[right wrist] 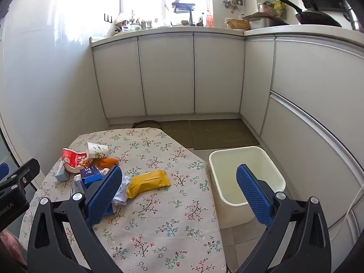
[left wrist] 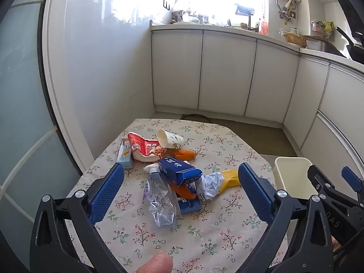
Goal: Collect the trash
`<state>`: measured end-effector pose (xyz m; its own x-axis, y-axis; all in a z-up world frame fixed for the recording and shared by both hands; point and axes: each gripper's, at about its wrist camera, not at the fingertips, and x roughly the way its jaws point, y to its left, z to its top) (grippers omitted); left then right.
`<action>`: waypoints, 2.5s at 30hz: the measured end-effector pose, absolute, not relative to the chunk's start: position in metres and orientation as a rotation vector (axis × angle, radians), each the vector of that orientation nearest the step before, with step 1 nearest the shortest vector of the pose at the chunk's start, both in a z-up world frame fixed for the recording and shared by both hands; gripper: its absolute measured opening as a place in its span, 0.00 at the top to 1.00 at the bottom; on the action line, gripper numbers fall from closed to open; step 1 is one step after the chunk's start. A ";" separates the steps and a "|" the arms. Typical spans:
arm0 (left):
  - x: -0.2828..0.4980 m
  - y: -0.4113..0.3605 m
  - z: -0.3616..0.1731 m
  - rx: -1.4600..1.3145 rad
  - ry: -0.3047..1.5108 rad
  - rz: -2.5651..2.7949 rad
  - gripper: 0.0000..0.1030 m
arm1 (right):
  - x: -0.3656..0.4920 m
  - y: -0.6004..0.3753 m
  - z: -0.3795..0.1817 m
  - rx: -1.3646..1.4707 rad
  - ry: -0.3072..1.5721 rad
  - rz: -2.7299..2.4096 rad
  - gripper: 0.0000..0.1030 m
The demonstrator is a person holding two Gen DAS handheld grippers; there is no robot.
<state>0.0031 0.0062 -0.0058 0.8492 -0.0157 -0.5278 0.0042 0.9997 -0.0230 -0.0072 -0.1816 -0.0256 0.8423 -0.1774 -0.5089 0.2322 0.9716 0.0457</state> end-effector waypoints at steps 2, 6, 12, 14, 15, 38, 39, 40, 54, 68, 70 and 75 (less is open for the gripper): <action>0.003 0.007 -0.006 -0.025 0.558 -0.010 0.07 | -0.008 -0.180 -0.025 0.097 0.522 -0.216 0.05; 0.004 0.009 -0.007 -0.029 0.564 -0.009 0.07 | -0.008 -0.178 -0.023 0.089 0.523 -0.215 0.05; 0.004 0.011 -0.009 -0.037 0.579 -0.009 0.07 | -0.008 -0.177 -0.024 0.087 0.527 -0.216 0.05; 0.005 0.010 -0.010 -0.037 0.583 -0.009 0.07 | -0.007 -0.176 -0.023 0.085 0.530 -0.217 0.05; 0.005 0.010 -0.010 -0.038 0.584 -0.009 0.07 | -0.007 -0.177 -0.023 0.085 0.531 -0.216 0.05; 0.007 0.011 -0.016 -0.039 0.603 -0.003 0.07 | -0.003 -0.174 -0.025 0.076 0.541 -0.218 0.05; 0.007 0.011 -0.017 -0.040 0.604 -0.003 0.07 | -0.003 -0.174 -0.025 0.076 0.541 -0.218 0.05; 0.007 0.011 -0.017 -0.040 0.604 -0.003 0.07 | -0.003 -0.174 -0.025 0.076 0.541 -0.219 0.05; 0.008 0.012 -0.018 -0.037 0.608 -0.004 0.07 | -0.002 -0.173 -0.027 0.074 0.551 -0.218 0.05; 0.012 0.013 -0.020 -0.042 0.623 0.004 0.07 | -0.001 -0.172 -0.028 0.069 0.556 -0.219 0.05; 0.012 0.013 -0.020 -0.041 0.623 0.005 0.07 | -0.001 -0.172 -0.028 0.068 0.555 -0.220 0.05; 0.013 0.014 -0.021 -0.043 0.624 0.006 0.07 | 0.000 -0.172 -0.029 0.067 0.559 -0.220 0.05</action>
